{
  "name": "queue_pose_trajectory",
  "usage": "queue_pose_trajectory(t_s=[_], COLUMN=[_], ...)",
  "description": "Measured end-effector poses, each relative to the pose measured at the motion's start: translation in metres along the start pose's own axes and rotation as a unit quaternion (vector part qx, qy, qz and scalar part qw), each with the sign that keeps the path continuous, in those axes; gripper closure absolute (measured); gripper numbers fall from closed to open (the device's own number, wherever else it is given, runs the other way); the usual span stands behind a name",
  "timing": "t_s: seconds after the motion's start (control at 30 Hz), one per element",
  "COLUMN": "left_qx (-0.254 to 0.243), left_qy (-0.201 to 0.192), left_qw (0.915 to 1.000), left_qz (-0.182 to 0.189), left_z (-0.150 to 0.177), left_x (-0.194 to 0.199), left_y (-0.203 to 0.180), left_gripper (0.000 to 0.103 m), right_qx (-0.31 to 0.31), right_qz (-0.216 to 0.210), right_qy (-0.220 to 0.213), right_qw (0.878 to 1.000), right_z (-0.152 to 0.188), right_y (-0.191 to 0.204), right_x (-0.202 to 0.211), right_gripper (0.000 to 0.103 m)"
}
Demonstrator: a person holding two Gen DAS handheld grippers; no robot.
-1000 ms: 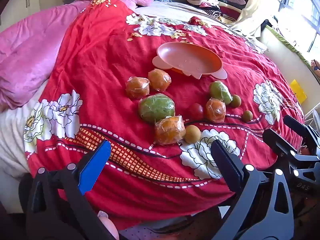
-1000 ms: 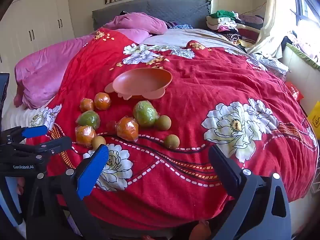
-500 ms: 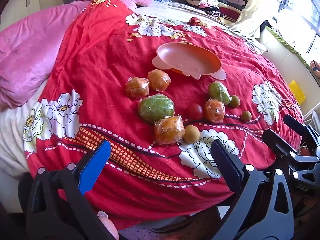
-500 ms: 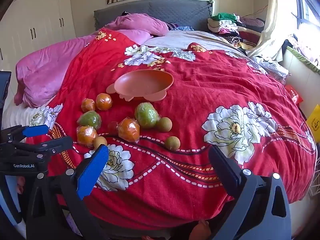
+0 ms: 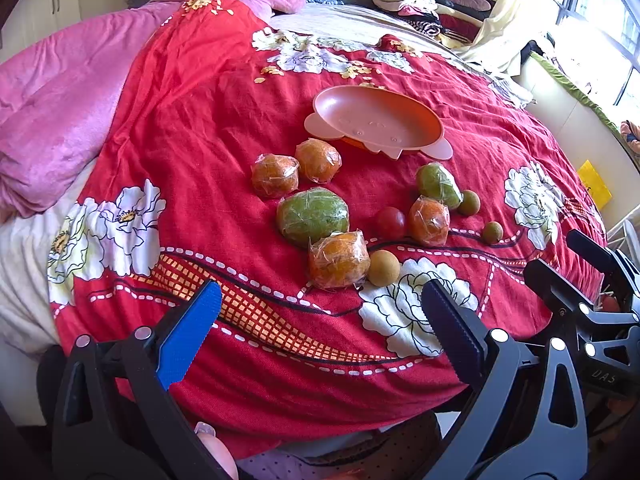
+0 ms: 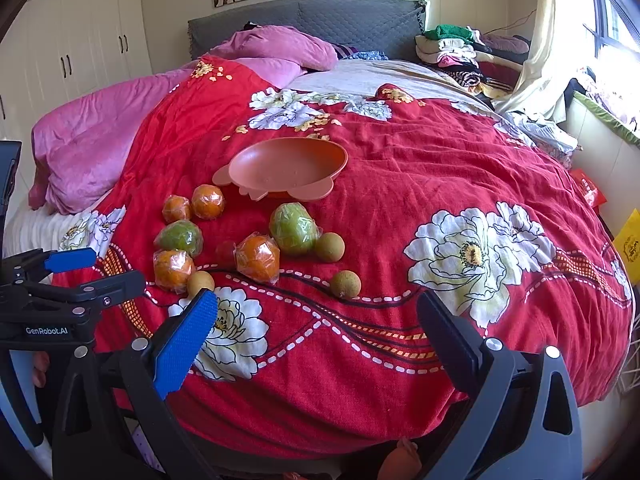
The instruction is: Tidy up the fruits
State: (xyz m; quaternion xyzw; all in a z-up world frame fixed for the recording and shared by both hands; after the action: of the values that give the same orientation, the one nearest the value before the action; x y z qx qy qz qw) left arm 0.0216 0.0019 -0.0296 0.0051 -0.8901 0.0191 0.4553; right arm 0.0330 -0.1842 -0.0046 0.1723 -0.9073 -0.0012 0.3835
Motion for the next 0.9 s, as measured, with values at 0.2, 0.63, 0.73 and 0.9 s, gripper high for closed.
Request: queue_pose_trajectory(t_s=[0.2,0.63,0.73,0.9], left_qx=[0.000,0.001,0.001,0.001], left_qy=[0.000,0.000,0.000,0.001], left_qw=[1.0000,1.0000,1.0000,1.0000], left_qz=[0.000,-0.001,0.000,0.000], left_z=[0.0002,0.0007,0.0008,0.0016], left_x=[-0.0003,0.0016,0.0015,0.0012], left_y=[-0.0001,0.0006,0.0004,0.0002], left_gripper=[0.009,0.009,0.009,0.009], right_qx=[0.000,0.000,0.000,0.000], right_qz=[0.000,-0.001,-0.001,-0.001], right_qy=[0.001,0.002,0.002,0.002], right_qw=[1.000,1.000,1.000,1.000], right_z=[0.0000,0.0011,0.0013,0.0016], right_y=[-0.0001,-0.0001,-0.0002,-0.0003], right_x=[-0.0001,-0.0011,-0.0013,-0.0017], right_gripper=[0.004,0.004,0.004,0.004])
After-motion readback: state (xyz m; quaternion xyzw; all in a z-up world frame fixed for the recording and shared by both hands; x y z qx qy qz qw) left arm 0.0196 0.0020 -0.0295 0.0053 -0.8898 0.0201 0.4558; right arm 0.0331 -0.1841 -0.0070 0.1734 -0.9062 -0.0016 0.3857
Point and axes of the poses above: each gripper's, at about its wrist camera, not at the fingertips, and x roughly against the way its jaws point, y to its left, z to its underside, the point moved 4 cm from there along -x, roughly the way its jaws point, and after that the axes turned 7 degrees about -x, right-handed, at the moved point
